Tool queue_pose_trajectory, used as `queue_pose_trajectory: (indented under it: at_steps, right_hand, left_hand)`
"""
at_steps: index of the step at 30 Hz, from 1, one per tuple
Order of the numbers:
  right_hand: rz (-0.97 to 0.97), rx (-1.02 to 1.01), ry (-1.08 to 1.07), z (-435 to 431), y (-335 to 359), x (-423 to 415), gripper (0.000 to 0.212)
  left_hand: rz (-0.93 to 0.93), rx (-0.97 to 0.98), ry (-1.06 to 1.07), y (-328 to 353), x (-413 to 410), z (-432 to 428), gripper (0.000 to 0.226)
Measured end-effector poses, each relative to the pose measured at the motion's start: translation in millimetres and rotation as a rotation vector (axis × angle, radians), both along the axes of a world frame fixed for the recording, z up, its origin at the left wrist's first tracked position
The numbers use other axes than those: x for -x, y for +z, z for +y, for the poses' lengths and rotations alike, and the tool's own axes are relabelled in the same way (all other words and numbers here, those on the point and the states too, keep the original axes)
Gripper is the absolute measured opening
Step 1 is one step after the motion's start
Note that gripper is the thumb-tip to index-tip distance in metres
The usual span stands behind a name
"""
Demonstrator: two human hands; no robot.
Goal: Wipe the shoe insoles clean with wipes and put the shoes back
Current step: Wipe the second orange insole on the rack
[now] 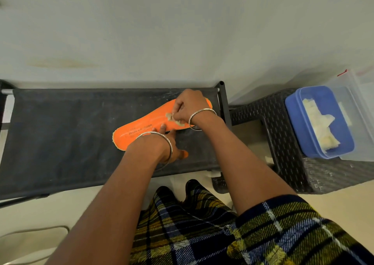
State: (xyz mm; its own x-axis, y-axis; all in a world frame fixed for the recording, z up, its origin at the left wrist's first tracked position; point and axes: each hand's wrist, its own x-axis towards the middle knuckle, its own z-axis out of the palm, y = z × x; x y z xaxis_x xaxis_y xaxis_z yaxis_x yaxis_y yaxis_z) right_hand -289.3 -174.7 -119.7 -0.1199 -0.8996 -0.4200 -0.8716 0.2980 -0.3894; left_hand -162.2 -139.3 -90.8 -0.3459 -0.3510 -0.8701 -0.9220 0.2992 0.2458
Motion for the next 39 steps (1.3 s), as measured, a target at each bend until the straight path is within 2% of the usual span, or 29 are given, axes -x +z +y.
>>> queue_pose_trajectory:
  at_steps: [2, 4, 6, 9, 14, 16, 18, 21, 24, 27, 29, 34, 36, 39]
  right_hand:
    - [0.027, 0.104, -0.126, -1, -1, 4, 0.005]
    - [0.023, 0.127, -0.159, -2, -1, 7, 0.006]
    - [0.026, 0.021, -0.045, -2, 1, 4, 0.002]
    - [0.019, -0.138, 0.097, 2, 4, -3, 0.008]
    - [0.077, 0.108, -0.127, 0, -2, 6, 0.006]
    - [0.061, 0.128, -0.140, 0, -2, 7, 0.002]
    - [0.061, 0.032, -0.057, 1, 3, 8, 0.011]
    - [0.037, -0.167, 0.061, 4, 10, 11, 0.008]
    - [0.076, -0.056, -0.058, 4, 6, 21, 0.004]
    - [0.136, 0.066, -0.203, 4, 1, 27, 0.018]
    - [0.143, 0.071, -0.189, 4, -1, 24, 0.021]
    - [0.002, -0.033, -0.058, 6, 4, 6, 0.004]
    - [0.075, -0.058, -0.085, 3, 6, 11, 0.017]
    - [0.293, -0.076, -0.204, 1, 9, 25, 0.038]
  left_hand:
    - [-0.003, 0.003, -0.009, -1, -1, -1, 0.087]
    - [-0.003, 0.004, -0.012, -2, -1, -1, 0.086]
    - [-0.004, -0.002, -0.006, -2, 0, 0, 0.086]
    - [0.000, 0.010, -0.007, -3, 0, 0, 0.086]
    - [-0.002, 0.003, -0.012, -3, -1, -1, 0.087]
    - [-0.003, -0.002, -0.014, -3, -1, -1, 0.086]
    - [-0.005, -0.003, -0.015, -4, -1, -1, 0.086]
    - [0.001, 0.002, -0.019, -5, -1, -1, 0.087]
    - [-0.001, 0.002, -0.021, -7, -2, -2, 0.088]
    - [-0.001, -0.005, -0.022, -6, -2, -2, 0.087]
    - [-0.005, -0.001, -0.019, -5, -1, -1, 0.087]
    - [-0.012, 0.007, -0.021, -4, 1, 0, 0.088]
    - [-0.006, 0.007, -0.023, -5, 0, -1, 0.087]
    - [0.003, 0.001, -0.026, -7, -3, -3, 0.087]
